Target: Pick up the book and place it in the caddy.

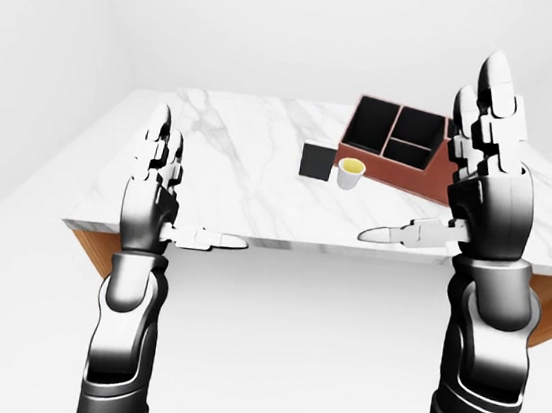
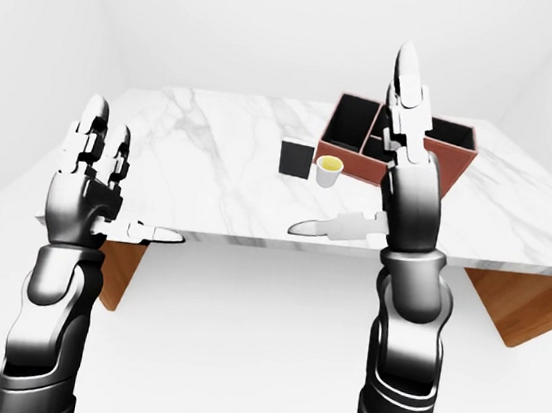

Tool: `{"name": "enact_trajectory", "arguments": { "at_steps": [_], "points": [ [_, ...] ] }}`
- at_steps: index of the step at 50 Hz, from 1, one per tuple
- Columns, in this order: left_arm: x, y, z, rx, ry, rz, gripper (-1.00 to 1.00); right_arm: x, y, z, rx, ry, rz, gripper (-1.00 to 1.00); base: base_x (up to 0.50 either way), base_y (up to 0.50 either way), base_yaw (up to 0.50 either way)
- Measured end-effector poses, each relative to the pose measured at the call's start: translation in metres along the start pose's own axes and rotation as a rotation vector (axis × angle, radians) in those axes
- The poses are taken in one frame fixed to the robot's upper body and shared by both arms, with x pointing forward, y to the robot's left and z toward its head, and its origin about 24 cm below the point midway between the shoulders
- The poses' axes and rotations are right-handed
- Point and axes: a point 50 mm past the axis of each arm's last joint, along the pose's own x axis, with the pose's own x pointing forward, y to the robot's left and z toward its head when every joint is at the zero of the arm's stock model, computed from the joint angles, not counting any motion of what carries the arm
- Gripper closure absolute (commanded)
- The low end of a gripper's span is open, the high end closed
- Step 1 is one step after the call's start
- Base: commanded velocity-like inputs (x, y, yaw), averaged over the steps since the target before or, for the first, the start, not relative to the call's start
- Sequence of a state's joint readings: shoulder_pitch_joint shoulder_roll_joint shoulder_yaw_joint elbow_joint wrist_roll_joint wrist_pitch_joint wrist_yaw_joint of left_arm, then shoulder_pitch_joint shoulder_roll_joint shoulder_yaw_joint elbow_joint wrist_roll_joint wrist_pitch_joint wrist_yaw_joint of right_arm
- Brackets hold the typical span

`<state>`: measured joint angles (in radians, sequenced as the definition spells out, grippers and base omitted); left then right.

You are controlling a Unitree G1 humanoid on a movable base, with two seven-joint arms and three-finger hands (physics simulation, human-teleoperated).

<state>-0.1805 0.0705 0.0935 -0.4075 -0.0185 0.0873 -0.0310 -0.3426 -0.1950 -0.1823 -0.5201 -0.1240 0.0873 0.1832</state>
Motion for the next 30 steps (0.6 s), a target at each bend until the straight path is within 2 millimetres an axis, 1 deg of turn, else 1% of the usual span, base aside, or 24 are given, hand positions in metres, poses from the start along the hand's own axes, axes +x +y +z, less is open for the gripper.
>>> {"name": "enact_trajectory", "arguments": {
  "at_steps": [30],
  "points": [
    [-0.0015,-0.0015,-0.0025,0.004,0.012,-0.006,-1.0,-0.004,-0.0001,-0.0099,0.022,0.046,-0.004,-1.0,0.17,0.0,0.0]
  ]
}}
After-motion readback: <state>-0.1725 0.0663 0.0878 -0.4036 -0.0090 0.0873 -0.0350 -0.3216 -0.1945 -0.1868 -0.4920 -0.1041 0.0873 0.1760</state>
